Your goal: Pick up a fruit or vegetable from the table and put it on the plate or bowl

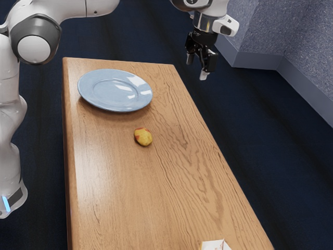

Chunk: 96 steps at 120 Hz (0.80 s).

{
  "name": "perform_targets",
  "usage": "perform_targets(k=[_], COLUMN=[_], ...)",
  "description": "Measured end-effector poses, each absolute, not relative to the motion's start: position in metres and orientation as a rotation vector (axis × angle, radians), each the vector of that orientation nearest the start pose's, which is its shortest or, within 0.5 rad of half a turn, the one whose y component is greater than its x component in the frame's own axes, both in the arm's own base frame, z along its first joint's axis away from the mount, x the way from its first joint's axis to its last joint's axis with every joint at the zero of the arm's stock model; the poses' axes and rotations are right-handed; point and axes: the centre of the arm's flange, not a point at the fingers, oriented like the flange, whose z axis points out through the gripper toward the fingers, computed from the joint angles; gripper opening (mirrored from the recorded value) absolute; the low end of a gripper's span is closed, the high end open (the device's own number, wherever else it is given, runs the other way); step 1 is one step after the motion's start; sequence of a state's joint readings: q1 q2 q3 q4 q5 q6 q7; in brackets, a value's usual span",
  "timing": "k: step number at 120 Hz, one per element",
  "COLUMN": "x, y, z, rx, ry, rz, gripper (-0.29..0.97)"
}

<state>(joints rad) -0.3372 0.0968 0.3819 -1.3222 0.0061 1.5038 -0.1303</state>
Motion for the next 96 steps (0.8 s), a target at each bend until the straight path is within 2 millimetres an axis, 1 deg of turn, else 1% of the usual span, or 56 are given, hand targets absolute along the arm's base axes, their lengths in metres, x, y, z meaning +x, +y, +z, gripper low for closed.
perform_targets(k=[28, 36, 45, 51, 65, 76, 80, 84, 96], x=[0.574, 0.574, 0.580, 0.583, 0.588, 0.586, 0.582, 0.573, 0.529], y=[0.015, 0.008, -0.007, -0.012, -0.007, -0.005, -0.004, -0.002, 0.013], z=[0.684, 0.686, 0.674, 0.667, 0.654, 0.645, 0.639, 0.631, 0.592], rx=[-3.090, -3.094, -3.094, -3.092, -3.083, -3.082, -3.084, -3.094, -3.136], ry=[-0.279, -0.262, -0.227, -0.215, -0.234, -0.236, -0.236, -0.232, -0.229], rz=[-0.145, -0.151, -0.117, -0.098, -0.056, -0.011, 0.018, 0.056, 0.160], gripper=[0.68, 0.68, 0.68, 0.68, 0.68, 0.68, 0.68, 0.68, 0.68])
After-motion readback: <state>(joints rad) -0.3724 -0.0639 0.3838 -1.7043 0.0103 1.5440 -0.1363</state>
